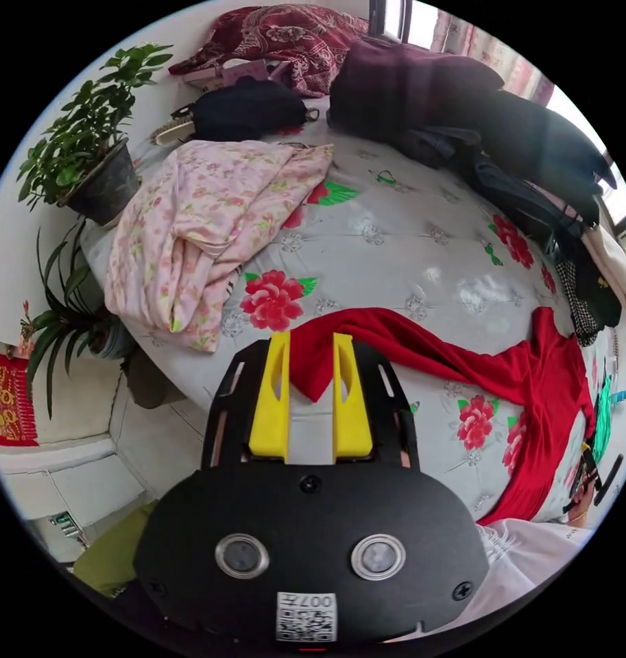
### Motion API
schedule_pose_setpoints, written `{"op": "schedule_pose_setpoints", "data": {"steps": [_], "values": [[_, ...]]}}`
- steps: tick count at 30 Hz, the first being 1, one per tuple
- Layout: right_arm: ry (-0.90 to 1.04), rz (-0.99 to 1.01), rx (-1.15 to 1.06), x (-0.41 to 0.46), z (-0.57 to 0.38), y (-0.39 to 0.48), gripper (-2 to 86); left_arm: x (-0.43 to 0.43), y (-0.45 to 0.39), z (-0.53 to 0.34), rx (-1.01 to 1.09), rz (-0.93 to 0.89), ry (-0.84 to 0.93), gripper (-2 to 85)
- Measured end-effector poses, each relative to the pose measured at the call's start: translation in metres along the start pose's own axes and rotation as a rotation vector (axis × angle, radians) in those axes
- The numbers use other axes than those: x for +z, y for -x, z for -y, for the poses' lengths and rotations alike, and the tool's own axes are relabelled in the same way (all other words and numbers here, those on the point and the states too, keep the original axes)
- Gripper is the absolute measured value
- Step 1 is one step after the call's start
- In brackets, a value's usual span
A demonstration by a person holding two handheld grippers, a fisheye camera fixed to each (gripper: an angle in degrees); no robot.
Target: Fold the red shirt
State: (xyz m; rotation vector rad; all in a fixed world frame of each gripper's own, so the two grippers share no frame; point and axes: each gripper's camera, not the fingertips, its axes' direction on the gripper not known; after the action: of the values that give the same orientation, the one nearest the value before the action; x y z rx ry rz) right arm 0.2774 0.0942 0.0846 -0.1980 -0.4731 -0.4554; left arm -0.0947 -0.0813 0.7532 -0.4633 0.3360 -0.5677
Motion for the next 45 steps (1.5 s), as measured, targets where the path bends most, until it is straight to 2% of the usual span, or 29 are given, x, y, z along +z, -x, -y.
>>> {"op": "schedule_pose_setpoints", "data": {"steps": [2, 6, 9, 11, 14, 16, 19, 20, 25, 28, 31, 33, 36, 40, 42, 45], "values": [[-0.038, -0.033, -0.019, -0.002, 0.030, -0.012, 0.1, -0.029, 0.010, -0.004, -0.056, 0.076, -0.038, 8.2], [-0.060, -0.054, -0.064, 0.005, 0.076, -0.027, 0.1, -0.088, -0.002, -0.012, -0.059, 0.092, -0.201, 6.4], [-0.045, -0.055, -0.144, 0.023, 0.109, -0.029, 0.0, -0.102, -0.068, 0.005, 0.147, -0.090, -0.242, 6.4], [-0.005, -0.046, -0.222, 0.046, 0.127, -0.025, 0.0, -0.083, -0.150, 0.021, 0.351, -0.323, -0.198, 7.6], [0.064, -0.035, -0.295, 0.078, 0.137, -0.023, -0.1, -0.042, -0.256, 0.032, 0.568, -0.439, -0.090, 7.9], [0.090, -0.095, -0.335, 0.091, 0.138, -0.027, -0.2, -0.016, -0.303, 0.037, 0.646, -0.416, -0.024, 7.7], [0.012, -0.180, -0.347, 0.086, 0.145, -0.051, -0.2, 0.022, -0.342, 0.051, 0.657, -0.305, 0.056, 5.9], [0.004, -0.162, -0.347, 0.085, 0.151, -0.064, -0.3, 0.019, -0.341, 0.055, 0.656, -0.314, -0.045, 5.7], [-0.029, -0.058, -0.376, 0.080, 0.156, -0.097, -0.3, 0.024, -0.343, 0.083, 0.630, -0.354, -0.068, 5.7], [0.013, 0.118, -0.287, 0.065, 0.151, -0.118, -0.3, 0.018, -0.326, 0.091, 0.514, -0.395, -0.044, 5.8], [-0.176, 0.125, -0.267, 0.017, 0.115, -0.118, -0.2, -0.013, -0.281, 0.085, 0.351, -0.430, -0.134, 6.3], [-0.217, 0.154, -0.270, -0.007, 0.093, -0.117, -0.2, -0.033, -0.246, 0.075, 0.270, -0.410, -0.193, 6.6], [-0.231, 0.191, -0.267, -0.031, 0.055, -0.115, -0.3, -0.054, -0.177, 0.054, 0.107, -0.259, -0.231, 7.2], [-0.165, 0.224, -0.291, -0.039, 0.008, -0.098, -0.3, -0.059, -0.068, 0.019, -0.181, 0.025, -0.165, 9.0], [-0.142, 0.240, -0.295, -0.038, -0.010, -0.087, -0.3, -0.058, -0.026, 0.006, -0.284, 0.038, -0.157, 11.1], [-0.096, 0.281, -0.312, -0.038, -0.033, -0.067, -0.3, -0.044, 0.031, -0.004, -0.425, -0.038, -0.140, 15.3]]}}
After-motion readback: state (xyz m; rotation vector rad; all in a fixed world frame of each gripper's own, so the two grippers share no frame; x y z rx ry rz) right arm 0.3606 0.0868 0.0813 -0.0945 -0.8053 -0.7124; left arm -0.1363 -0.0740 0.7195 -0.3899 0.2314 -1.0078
